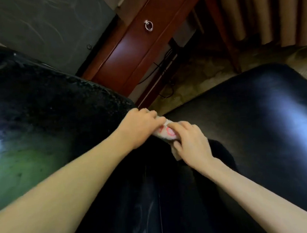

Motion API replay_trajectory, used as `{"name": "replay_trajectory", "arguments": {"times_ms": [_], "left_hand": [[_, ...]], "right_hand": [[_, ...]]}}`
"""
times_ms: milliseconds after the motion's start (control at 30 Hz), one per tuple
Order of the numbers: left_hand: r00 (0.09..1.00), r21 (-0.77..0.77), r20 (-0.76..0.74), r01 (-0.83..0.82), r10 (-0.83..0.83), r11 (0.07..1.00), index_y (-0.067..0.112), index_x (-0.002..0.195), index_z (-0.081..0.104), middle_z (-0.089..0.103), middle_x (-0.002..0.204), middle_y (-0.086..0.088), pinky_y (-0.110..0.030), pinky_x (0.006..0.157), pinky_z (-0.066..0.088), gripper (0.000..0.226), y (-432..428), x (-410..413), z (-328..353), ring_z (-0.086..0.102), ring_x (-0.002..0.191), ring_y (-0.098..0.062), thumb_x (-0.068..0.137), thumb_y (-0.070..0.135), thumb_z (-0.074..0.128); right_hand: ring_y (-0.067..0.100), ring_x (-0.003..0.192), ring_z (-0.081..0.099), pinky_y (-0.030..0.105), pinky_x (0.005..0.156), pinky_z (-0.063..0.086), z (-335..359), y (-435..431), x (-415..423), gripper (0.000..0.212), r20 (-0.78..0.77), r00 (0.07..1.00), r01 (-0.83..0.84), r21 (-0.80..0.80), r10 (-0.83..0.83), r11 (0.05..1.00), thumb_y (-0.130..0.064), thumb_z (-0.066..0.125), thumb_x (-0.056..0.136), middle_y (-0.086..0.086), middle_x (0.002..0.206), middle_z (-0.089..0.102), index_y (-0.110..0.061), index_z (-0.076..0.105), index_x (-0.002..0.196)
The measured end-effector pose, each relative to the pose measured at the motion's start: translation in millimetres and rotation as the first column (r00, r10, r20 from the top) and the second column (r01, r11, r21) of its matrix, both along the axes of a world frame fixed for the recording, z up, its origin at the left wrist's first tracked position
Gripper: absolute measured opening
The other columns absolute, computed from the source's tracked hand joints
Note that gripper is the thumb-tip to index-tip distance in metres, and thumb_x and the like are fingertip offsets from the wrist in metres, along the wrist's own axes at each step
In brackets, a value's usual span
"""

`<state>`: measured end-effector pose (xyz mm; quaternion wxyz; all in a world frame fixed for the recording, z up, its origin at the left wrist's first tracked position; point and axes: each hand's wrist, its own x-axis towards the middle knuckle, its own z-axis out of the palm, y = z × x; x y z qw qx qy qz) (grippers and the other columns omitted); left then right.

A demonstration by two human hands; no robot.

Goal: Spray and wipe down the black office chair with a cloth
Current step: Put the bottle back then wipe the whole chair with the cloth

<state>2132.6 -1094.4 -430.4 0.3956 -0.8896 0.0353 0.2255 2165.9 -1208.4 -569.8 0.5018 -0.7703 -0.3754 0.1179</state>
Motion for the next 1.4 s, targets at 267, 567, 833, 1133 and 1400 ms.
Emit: {"name": "replay_trajectory", "arguments": {"times_ms": [267,567,833,1133,1400], "left_hand": [[0.964,0.328,-0.197,-0.106,0.178,0.939,0.024,0.132,0.039,0.052,0.128,-0.005,-0.036,0.088,0.041,0.043,81.5,76.2,-6.2,0.054,0.115,-0.028,0.091,0.02,0.054],[0.896,0.396,-0.328,-0.158,0.3,0.905,0.026,0.133,0.046,0.048,0.136,-0.006,-0.038,0.097,0.042,0.037,66.8,54.7,-35.8,0.048,0.121,-0.028,0.096,0.031,0.048],[0.824,0.256,-0.399,-0.322,0.403,0.911,0.024,0.134,0.048,0.048,0.139,-0.005,-0.038,0.1,0.036,0.036,-22.5,-53.4,-23.0,0.041,0.128,-0.028,0.099,0.031,0.041],[0.74,0.251,-0.503,-0.37,0.448,0.894,0.014,0.13,0.051,0.052,0.131,-0.01,-0.037,0.094,0.034,0.034,-146.9,-173.5,-23.0,0.044,0.12,-0.032,0.099,0.02,0.039],[0.8,0.296,-0.456,-0.277,0.39,0.914,0.009,0.14,0.035,0.039,0.137,-0.016,-0.041,0.101,0.029,0.045,-144.4,-188.6,-16.1,0.034,0.123,-0.037,0.097,0.014,0.044]], "right_hand": [[0.029,0.116,0.052,0.037,0.096,0.044,-32.2,176.7,32.5,0.065,-0.453,0.888,0.08,0.316,0.077,0.945,0.003,0.052,0.073,0.004,0.128,0.057,-0.026,0.049,0.131],[0.027,0.107,0.059,0.038,0.094,0.049,-57.4,178.6,-16.6,0.054,-0.594,0.777,-0.014,0.311,0.206,0.95,-0.005,0.057,0.081,0.007,0.114,0.065,-0.029,0.053,0.128],[0.001,0.09,0.05,0.008,0.079,0.036,-41.8,57.8,-130.6,0.051,-0.57,0.771,-0.053,0.39,0.286,0.919,-0.006,0.039,0.063,-0.018,0.092,0.055,-0.022,0.064,0.104],[-0.01,0.113,0.05,0.018,0.105,0.037,-44.6,-73.9,-253.7,0.073,-0.669,0.655,-0.203,0.292,0.351,0.935,0.002,0.047,0.069,-0.023,0.12,0.057,-0.047,0.053,0.123],[0.004,0.102,0.057,0.027,0.088,0.049,-38.6,-56.2,-250.3,0.068,-0.634,0.735,0.013,0.368,0.241,0.93,0.003,0.054,0.076,-0.019,0.108,0.058,-0.059,0.05,0.102]]}}
